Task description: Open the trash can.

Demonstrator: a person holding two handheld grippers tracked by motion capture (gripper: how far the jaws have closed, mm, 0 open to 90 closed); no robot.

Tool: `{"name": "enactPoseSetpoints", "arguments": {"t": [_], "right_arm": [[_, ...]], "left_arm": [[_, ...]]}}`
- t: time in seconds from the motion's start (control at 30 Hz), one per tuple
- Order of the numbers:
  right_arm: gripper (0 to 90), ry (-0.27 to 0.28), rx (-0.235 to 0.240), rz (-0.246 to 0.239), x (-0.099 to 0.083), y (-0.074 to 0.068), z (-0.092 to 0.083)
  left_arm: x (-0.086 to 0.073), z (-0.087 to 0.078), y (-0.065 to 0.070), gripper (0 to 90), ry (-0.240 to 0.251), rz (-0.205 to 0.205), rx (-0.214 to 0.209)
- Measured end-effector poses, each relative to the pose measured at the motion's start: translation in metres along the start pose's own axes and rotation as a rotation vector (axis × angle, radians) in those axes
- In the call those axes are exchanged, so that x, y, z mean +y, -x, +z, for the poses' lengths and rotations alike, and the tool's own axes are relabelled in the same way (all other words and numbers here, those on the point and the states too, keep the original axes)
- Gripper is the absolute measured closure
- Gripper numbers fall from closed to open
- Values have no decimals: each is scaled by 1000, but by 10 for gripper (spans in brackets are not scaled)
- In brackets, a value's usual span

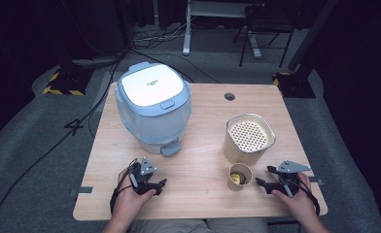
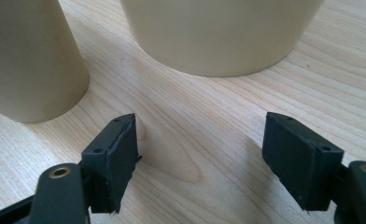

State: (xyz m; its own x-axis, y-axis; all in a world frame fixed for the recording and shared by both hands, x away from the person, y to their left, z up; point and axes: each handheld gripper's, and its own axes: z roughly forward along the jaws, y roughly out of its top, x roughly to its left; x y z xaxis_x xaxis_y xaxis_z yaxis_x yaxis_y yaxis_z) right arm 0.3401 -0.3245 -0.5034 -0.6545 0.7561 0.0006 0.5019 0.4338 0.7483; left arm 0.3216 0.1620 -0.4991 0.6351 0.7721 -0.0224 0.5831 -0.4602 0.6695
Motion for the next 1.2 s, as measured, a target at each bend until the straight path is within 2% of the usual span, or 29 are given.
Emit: {"name": "enactPoseSetpoints", "arguments": {"t": [0.1, 0.2, 0.5, 0.6, 0.77, 0.83, 0.87, 0.93, 1.07, 1.1, 1.13, 1.2], "right_arm": [[273, 0, 1, 0, 0, 0, 0], [272, 1, 3, -1, 0, 0, 0], [273, 0, 6, -3, 0, 1, 0], [272, 0, 5, -5, 0, 1, 0], [273, 1, 5, -5, 0, 1, 0], [272, 1, 5, -6, 0, 1, 0], [272, 1, 5, -5, 0, 1, 0], [273, 1, 5, -6, 0, 1, 0], [272, 0, 6, -6, 0, 1, 0], [273, 0, 6, -5, 0, 1, 0], [273, 0, 6, -5, 0, 1, 0], [272, 0, 6, -5, 0, 1, 0]], "left_arm": [[1, -4, 0, 333, -12, 12, -36], [2, -9, 1, 332, -3, 17, -51], [8, -26, -4, 341, 28, -9, -105], [12, -33, -4, 336, 44, 6, -127], [21, -47, -6, 346, 106, 23, -153], [24, -52, -8, 356, 136, 13, -171], [24, -52, -8, 377, 136, 13, -171], [28, -59, -11, 398, 182, 9, -193], [33, -66, -12, 430, 217, 27, -199], [35, -70, -13, 437, 248, 30, -217], [35, -70, -13, 444, 248, 30, -217], [38, -75, -14, 450, 294, 34, -247]]}}
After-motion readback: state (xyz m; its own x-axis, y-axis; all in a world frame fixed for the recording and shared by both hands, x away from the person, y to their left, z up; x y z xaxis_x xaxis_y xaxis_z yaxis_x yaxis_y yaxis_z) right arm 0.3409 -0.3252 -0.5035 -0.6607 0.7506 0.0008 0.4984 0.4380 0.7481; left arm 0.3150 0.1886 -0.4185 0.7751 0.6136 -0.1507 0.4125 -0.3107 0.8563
